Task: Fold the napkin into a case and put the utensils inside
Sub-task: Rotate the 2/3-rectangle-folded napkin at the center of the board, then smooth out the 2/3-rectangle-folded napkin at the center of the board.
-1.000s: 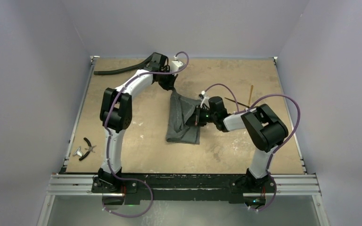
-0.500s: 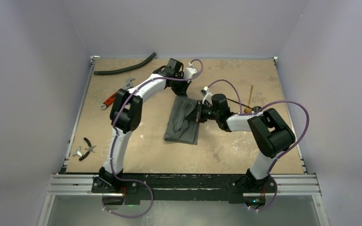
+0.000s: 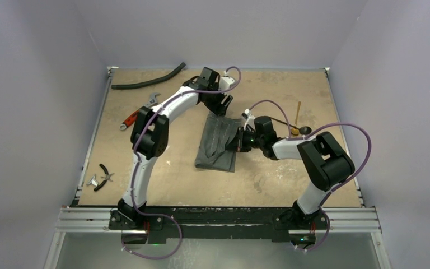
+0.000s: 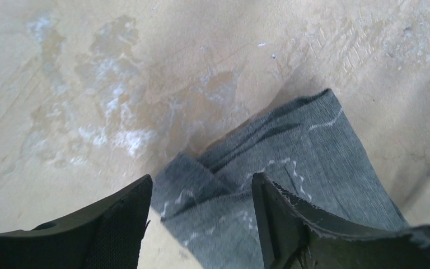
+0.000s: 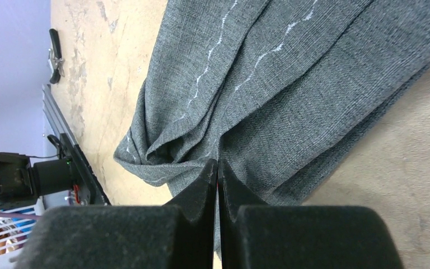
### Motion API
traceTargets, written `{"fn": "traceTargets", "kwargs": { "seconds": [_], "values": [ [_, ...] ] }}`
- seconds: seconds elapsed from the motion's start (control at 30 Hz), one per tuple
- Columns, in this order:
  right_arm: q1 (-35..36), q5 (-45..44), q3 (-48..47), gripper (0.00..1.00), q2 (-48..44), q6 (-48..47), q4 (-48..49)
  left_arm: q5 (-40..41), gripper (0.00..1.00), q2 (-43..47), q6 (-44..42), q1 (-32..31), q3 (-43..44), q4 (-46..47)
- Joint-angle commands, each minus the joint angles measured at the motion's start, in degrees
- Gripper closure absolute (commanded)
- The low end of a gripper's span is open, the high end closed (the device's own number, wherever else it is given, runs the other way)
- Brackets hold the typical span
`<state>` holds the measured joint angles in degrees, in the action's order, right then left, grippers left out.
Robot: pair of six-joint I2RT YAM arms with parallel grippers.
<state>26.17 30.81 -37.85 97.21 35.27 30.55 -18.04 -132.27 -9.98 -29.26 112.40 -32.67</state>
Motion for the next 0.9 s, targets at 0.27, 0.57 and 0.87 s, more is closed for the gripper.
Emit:
{"fn": "traceTargets", "kwargs": {
  "seconds": [0.27, 0.57, 0.87],
  "values": [
    [-2.79, 0.21, -3.56, 0.98, -0.15, -2.66, -1.54, 5.26, 0.5, 17.96, 3.39, -4.29, -16.27, 2.63],
    [-2.77, 0.27, -0.54, 0.98, 0.58, -1.97, 1.75, 13.44, 0.53, 12.95, 6.7, -5.64, -17.87, 8.6],
    [-2.79, 0.63, 3.03, 0.99, 0.88, -1.67, 3.75, 14.07, 0.58, 8.58, 7.45, -5.63, -17.0, 9.77]
  ]
}}
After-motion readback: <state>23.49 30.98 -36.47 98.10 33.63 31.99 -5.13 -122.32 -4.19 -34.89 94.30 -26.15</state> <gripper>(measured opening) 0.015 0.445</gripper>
